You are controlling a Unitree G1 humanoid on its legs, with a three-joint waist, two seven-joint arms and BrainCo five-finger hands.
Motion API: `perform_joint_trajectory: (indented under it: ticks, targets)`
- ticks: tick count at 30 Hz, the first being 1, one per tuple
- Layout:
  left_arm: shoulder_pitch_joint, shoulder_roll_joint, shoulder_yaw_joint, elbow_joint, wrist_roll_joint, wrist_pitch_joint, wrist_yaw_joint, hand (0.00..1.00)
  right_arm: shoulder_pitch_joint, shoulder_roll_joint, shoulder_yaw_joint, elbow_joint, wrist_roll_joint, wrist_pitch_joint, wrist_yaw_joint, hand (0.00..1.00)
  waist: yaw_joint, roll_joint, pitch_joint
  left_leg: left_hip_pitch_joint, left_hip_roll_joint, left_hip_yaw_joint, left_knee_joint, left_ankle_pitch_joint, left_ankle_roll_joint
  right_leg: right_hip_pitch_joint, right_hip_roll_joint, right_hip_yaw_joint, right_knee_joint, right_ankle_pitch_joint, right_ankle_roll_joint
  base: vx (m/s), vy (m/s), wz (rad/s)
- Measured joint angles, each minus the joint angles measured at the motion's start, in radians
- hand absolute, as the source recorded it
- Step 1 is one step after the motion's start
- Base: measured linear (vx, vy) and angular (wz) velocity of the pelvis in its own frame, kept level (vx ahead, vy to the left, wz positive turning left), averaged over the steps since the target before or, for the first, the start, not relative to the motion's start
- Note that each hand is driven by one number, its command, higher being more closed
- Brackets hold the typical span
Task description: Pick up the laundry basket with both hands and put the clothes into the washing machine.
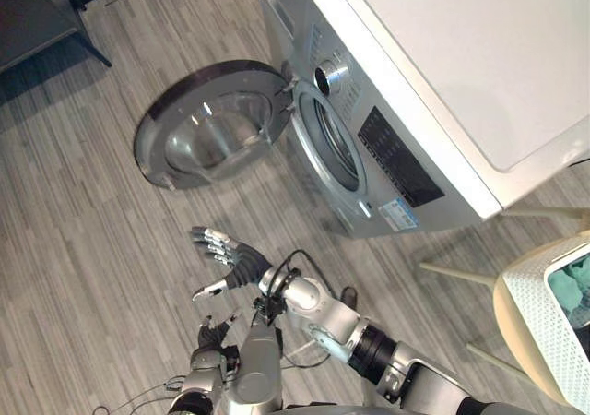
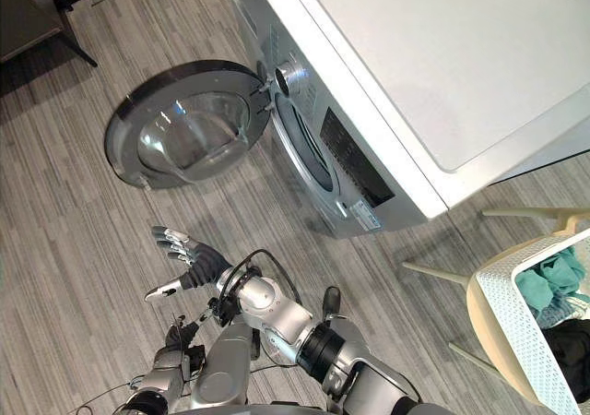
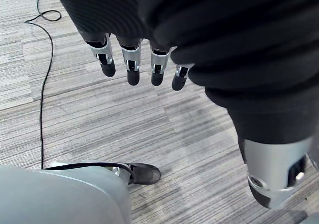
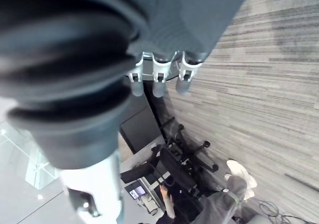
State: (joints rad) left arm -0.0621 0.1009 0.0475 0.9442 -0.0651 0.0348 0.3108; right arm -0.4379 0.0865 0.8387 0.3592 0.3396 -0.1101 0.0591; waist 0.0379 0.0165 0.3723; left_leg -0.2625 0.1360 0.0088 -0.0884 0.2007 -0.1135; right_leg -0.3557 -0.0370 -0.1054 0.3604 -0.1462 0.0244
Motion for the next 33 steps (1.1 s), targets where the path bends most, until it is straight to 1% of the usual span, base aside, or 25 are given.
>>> perform_joint_trajectory:
  ticks: [2, 4, 5, 7, 8, 9, 10, 11, 12, 15, 16, 17, 19, 21, 22, 23, 30, 33]
  targets:
    - [0.0, 0.0, -0.005, -0.005, 0.002, -0.001, -0.001, 0.0, 0.008, -0.001, -0.008, 0.0, -0.014, 0.0, -0.016, 0.0, -0.001, -0.001, -0.001, 0.001, 0.002, 0.002, 0.0, -0.002, 0.004, -0.001, 0.002, 0.0, 0.002, 0.0, 0.0, -0.05, -0.025, -0.04]
    - [-0.009, -0.001, -0.018, -0.04, 0.009, 0.013, -0.001, 0.0, 0.045, -0.024, -0.069, -0.012, -0.032, 0.002, -0.012, 0.0, -0.015, -0.012, -0.006, 0.004, 0.004, 0.012, -0.001, -0.003, 0.004, -0.007, 0.005, 0.011, 0.0, 0.002, -0.001, -0.04, -0.022, -0.12]
    - [-0.004, 0.0, -0.032, -0.079, 0.011, 0.022, -0.002, 0.0, 0.085, -0.041, -0.125, -0.048, -0.036, 0.003, -0.013, 0.0, -0.019, -0.018, -0.009, 0.005, 0.005, 0.022, -0.002, -0.003, 0.003, -0.01, 0.007, 0.021, -0.002, 0.006, 0.001, -0.02, -0.003, -0.26]
    - [-0.005, 0.003, -0.084, -0.201, 0.032, 0.018, -0.006, 0.0, 0.25, -0.141, -0.334, -0.227, -0.035, 0.0, -0.034, 0.0, -0.028, -0.027, -0.015, 0.005, 0.005, 0.053, -0.003, -0.002, 0.003, -0.017, 0.012, 0.052, -0.018, 0.026, 0.008, -0.03, 0.01, -0.38]
    - [-0.009, 0.003, -0.085, -0.231, 0.038, 0.016, -0.007, 0.0, 0.285, -0.172, -0.386, -0.257, -0.035, -0.001, -0.038, 0.0, -0.034, -0.03, -0.016, 0.005, 0.005, 0.061, -0.003, -0.002, 0.003, -0.017, 0.013, 0.059, -0.029, 0.033, 0.009, -0.02, 0.031, -0.39]
    - [-0.015, 0.012, -0.085, -0.278, 0.04, 0.002, -0.007, 0.0, 0.349, -0.228, -0.484, -0.297, -0.036, 0.0, -0.049, 0.0, -0.054, -0.038, -0.021, 0.005, 0.007, 0.075, -0.003, -0.002, 0.003, -0.015, 0.017, 0.073, -0.05, 0.047, 0.014, -0.01, 0.029, -0.36]
    - [-0.022, 0.027, -0.085, -0.304, 0.04, -0.004, -0.007, 0.0, 0.4, -0.262, -0.551, -0.322, -0.036, -0.001, -0.057, 0.0, -0.066, -0.043, -0.024, 0.005, 0.007, 0.082, -0.003, -0.003, 0.003, -0.015, 0.02, 0.083, -0.064, 0.056, 0.013, 0.0, 0.03, -0.37]
    - [-0.036, 0.046, -0.084, -0.326, 0.045, -0.009, -0.007, 0.0, 0.47, -0.287, -0.629, -0.353, -0.035, -0.001, -0.061, 0.0, -0.093, -0.044, -0.025, 0.005, 0.009, 0.091, -0.003, -0.003, 0.003, -0.01, 0.023, 0.091, -0.084, 0.068, 0.016, 0.03, 0.005, -0.8]
    - [-0.096, 0.117, -0.035, -0.333, 0.086, -0.018, -0.005, 0.0, 0.678, -0.268, -0.741, -0.378, -0.035, 0.001, -0.057, 0.0, -0.138, -0.045, -0.026, 0.018, 0.025, 0.146, -0.004, -0.005, 0.005, 0.007, 0.042, 0.137, -0.156, 0.115, 0.015, 0.02, -0.004, -0.73]
    - [-0.105, 0.115, -0.036, -0.331, 0.086, -0.018, -0.005, 0.0, 0.689, -0.248, -0.743, -0.378, -0.035, 0.002, -0.055, 0.0, -0.138, -0.045, -0.026, 0.017, 0.025, 0.152, -0.004, -0.008, 0.009, 0.015, 0.042, 0.139, -0.179, 0.128, 0.022, -0.01, 0.004, -0.22]
    - [-0.112, 0.115, -0.035, -0.316, 0.086, -0.018, -0.005, 0.0, 0.687, -0.246, -0.744, -0.378, -0.035, 0.001, -0.055, 0.0, -0.138, -0.045, -0.027, 0.016, 0.024, 0.155, -0.004, -0.016, 0.019, 0.019, 0.041, 0.141, -0.19, 0.131, 0.027, -0.02, 0.026, 0.05]
    - [-0.117, 0.116, -0.029, -0.302, 0.086, -0.018, -0.006, 0.0, 0.687, -0.245, -0.745, -0.378, -0.035, 0.001, -0.055, 0.0, -0.136, -0.046, -0.028, 0.015, 0.024, 0.158, -0.004, -0.017, 0.019, 0.018, 0.04, 0.142, -0.193, 0.133, 0.029, -0.03, 0.033, 0.01]
    - [-0.136, 0.123, 0.066, -0.216, 0.063, -0.013, -0.005, 0.0, 0.69, -0.23, -0.748, -0.376, -0.028, 0.001, -0.046, 0.0, -0.137, -0.048, -0.03, 0.012, 0.022, 0.173, -0.005, -0.033, 0.021, 0.015, 0.038, 0.158, -0.214, 0.145, 0.033, -0.01, 0.02, -0.19]
    - [-0.148, 0.148, 0.122, -0.16, 0.023, 0.002, -0.003, 0.0, 0.696, -0.211, -0.755, -0.376, -0.016, 0.003, -0.034, 0.0, -0.14, -0.048, -0.031, 0.001, 0.021, 0.186, -0.005, -0.037, 0.02, 0.004, 0.038, 0.178, -0.234, 0.162, 0.035, 0.02, 0.005, -0.3]
    - [-0.153, 0.168, 0.123, -0.146, -0.002, 0.007, -0.001, 0.0, 0.704, -0.208, -0.758, -0.375, -0.01, 0.005, -0.034, 0.0, -0.141, -0.048, -0.031, -0.012, 0.019, 0.189, -0.005, -0.036, 0.021, -0.006, 0.038, 0.187, -0.249, 0.175, 0.039, 0.03, 0.0, -0.2]
    - [-0.157, 0.182, 0.122, -0.144, -0.016, 0.007, -0.001, 0.0, 0.714, -0.208, -0.764, -0.374, 0.005, 0.009, -0.034, 0.0, -0.14, -0.048, -0.031, -0.023, 0.018, 0.19, -0.005, -0.03, 0.021, -0.011, 0.037, 0.188, -0.26, 0.188, 0.033, 0.03, 0.002, -0.1]
    - [-0.208, 0.184, 0.123, -0.128, -0.082, 0.005, 0.002, 0.0, 0.719, -0.189, -0.768, -0.374, 0.012, 0.009, -0.039, 0.0, -0.14, -0.048, -0.031, -0.034, 0.019, 0.187, -0.005, -0.025, 0.016, -0.014, 0.036, 0.186, -0.275, 0.19, 0.031, 0.05, -0.008, 0.0]
    - [-0.222, 0.184, 0.131, -0.127, -0.09, 0.005, 0.007, 0.0, 0.719, -0.188, -0.768, -0.374, 0.013, 0.009, -0.043, 0.0, -0.138, -0.048, -0.031, -0.037, 0.019, 0.187, -0.005, -0.025, 0.016, -0.015, 0.037, 0.185, -0.277, 0.19, 0.031, 0.0, 0.0, 0.0]
